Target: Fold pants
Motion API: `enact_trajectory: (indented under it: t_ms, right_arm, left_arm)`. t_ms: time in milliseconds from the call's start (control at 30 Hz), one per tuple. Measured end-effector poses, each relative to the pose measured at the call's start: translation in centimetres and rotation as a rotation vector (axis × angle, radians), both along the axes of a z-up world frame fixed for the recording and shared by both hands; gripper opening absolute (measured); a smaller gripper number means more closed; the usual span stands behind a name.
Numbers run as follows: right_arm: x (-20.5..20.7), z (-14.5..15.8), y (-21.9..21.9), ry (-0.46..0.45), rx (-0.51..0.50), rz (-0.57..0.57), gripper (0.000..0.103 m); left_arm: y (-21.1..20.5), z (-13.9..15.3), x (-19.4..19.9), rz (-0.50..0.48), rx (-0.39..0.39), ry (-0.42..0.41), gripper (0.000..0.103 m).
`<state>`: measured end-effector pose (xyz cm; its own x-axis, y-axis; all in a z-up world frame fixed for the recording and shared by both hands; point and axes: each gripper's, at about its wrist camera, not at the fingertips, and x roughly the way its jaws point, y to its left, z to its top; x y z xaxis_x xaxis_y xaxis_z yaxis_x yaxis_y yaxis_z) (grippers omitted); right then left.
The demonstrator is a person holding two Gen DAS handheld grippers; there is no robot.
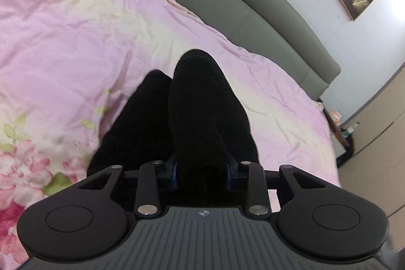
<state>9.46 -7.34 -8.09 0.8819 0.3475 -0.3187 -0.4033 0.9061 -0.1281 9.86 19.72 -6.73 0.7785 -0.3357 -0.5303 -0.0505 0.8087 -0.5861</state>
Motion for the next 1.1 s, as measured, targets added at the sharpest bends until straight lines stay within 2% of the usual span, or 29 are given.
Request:
enact_trajectory:
  t_ms: [100,167,233,300,400,500,533,600,667,833,1033,1100]
  right_arm:
    - [2.3,2.2,-0.1,0.062,0.053,0.047,0.063]
    - [4.9,3.9,0.5,0.168,0.089,0.125,0.076]
    - [8.5,5.2,1.8,0.32,0.1,0.183,0.076]
    - [12.5,6.0,2.9,0.446,0.117,0.181,0.076]
    - [18.0,7.0,5.1,0.573,0.138,0.174,0.076]
    - [22.7,7.7,9.2,0.688,0.087,0.239,0.076]
    - [23.8,7.9,10.6,0.712,0.043,0.285,0.076]
    - [25.1,7.9,13.7,0.699,-0.09,0.393,0.076]
    - [26.4,7.4,16.0,0.698,-0.174,0.479,0.076]
    - [29.6,5.1,18.6,0.728,-0.223,0.602,0.076]
    - [31.0,2.2,18.8,0.789,-0.225,0.64,0.076]
    - [30.8,1.5,18.8,0.831,-0.211,0.683,0.053]
  left_arm:
    - [-1.2,0.4,-1.2,-0.021,0.055,-0.066,0.035]
    - [-2.2,0.6,-2.0,-0.079,0.08,-0.123,0.035]
    - [-2.9,0.6,-2.5,-0.119,0.106,-0.144,0.035]
    - [-3.2,0.7,-2.9,-0.123,0.123,-0.155,0.035]
    - [-3.0,0.5,-2.9,-0.135,0.12,-0.159,0.035]
    - [-2.8,0.1,-2.9,-0.145,0.117,-0.159,0.035]
    - [-2.7,0.0,-2.9,-0.145,0.112,-0.158,0.035]
    - [-2.3,-0.2,-2.8,-0.141,0.098,-0.149,0.035]
    - [-2.0,-0.3,-2.8,-0.139,0.088,-0.141,0.035]
    - [-1.3,-0.8,-2.9,-0.138,0.055,-0.123,0.035]
    - [-1.2,-1.2,-2.6,-0.14,0.041,-0.109,0.035]
    - [-1.1,-1.4,-2.6,-0.134,0.03,-0.097,0.035]
